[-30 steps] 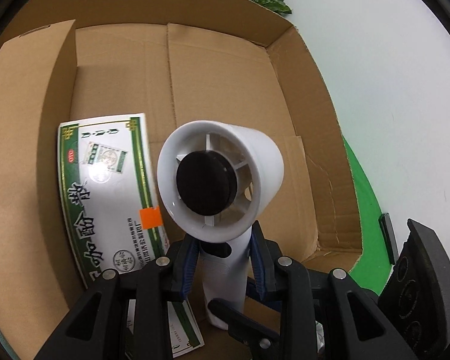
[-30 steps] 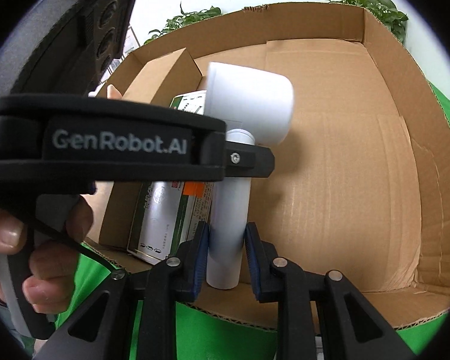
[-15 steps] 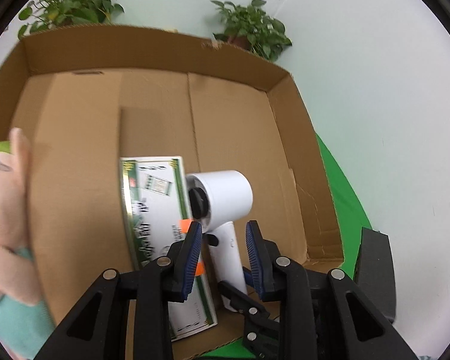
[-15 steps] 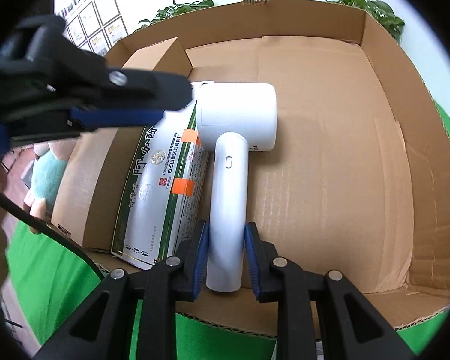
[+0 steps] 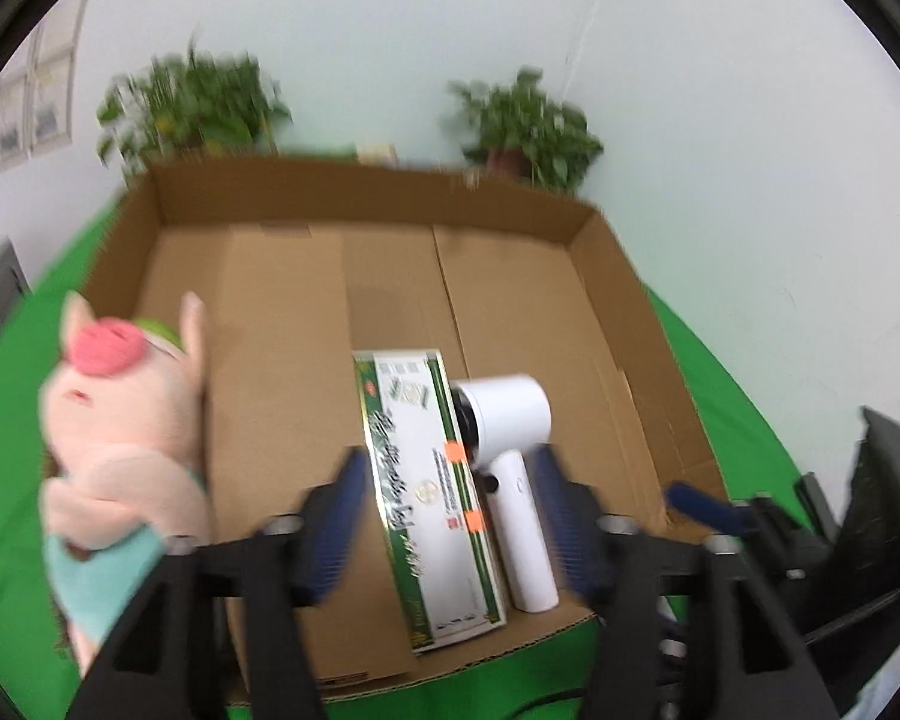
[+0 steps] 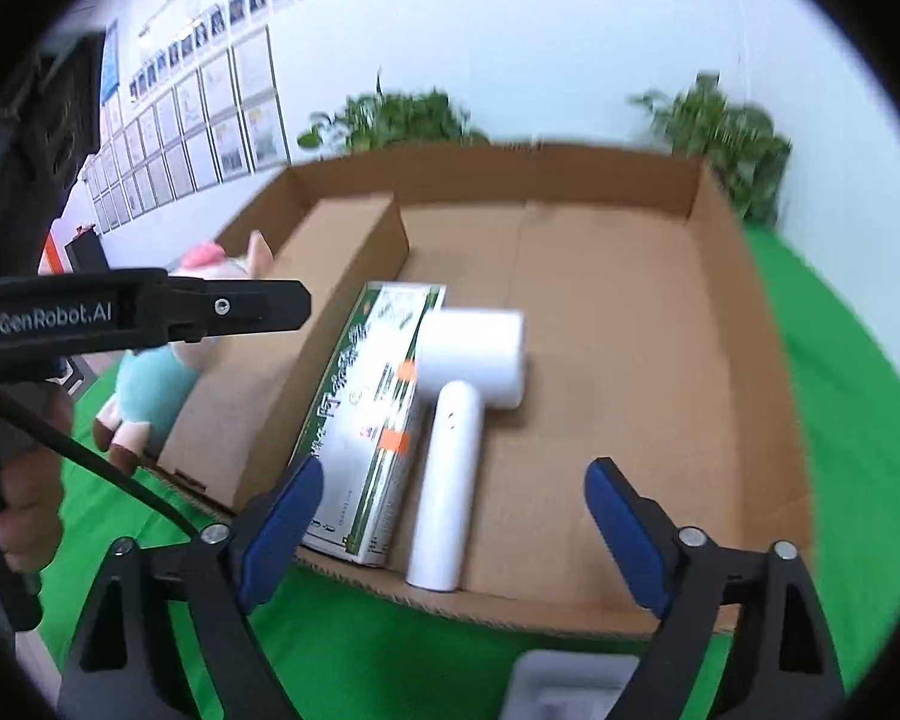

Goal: Organize objects

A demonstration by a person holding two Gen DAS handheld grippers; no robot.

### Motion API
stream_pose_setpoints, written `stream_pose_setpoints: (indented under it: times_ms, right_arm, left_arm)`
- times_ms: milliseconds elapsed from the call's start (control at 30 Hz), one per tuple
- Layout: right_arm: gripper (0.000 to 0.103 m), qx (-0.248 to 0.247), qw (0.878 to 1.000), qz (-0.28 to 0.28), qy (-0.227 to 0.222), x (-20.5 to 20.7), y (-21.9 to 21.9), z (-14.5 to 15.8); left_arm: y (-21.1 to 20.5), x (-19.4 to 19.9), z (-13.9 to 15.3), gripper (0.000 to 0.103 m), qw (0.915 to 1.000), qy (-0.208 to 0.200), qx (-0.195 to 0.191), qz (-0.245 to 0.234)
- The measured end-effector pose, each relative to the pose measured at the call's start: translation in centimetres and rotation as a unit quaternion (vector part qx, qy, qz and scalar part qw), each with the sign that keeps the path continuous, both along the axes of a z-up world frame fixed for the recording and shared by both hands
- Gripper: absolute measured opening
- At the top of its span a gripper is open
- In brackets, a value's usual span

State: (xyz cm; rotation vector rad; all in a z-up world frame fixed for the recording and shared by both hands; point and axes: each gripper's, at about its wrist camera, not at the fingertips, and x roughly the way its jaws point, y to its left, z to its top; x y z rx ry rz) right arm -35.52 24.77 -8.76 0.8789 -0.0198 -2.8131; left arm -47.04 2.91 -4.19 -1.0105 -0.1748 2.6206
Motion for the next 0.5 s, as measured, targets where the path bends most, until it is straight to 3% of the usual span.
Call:
stream_pose_setpoints:
  times_ms: [67,167,300,500]
  right_arm:
    - [0.102,0.000,1.000,-0.008,0.018,-2.5,0.4,0.1]
    - [0.102,-0.005,0.999,-0.024,0.035,-0.9,0.9,0.5]
    - [0.102,-0.006,0.999,-0.041,0.033,-2.2,0.9,0.4]
    - [0.102,-0.016,0.999,-0.037,0.025,0.1,1.7,-0.1]
  left_arm:
    - [0.1,2.3,1.1,0.102,0.9982,0.048,-0.024,0.026]
    - [0.0,5.2,2.2,0.102,0.9929,0.095,-0.049,0.053]
    - [0.3,6.9,2.2,0.102,0.9909,0.087,-0.073,0.073]
    - [0.6,8.5,1.6,0.102,0.9904,0.083,-0.076,0.080]
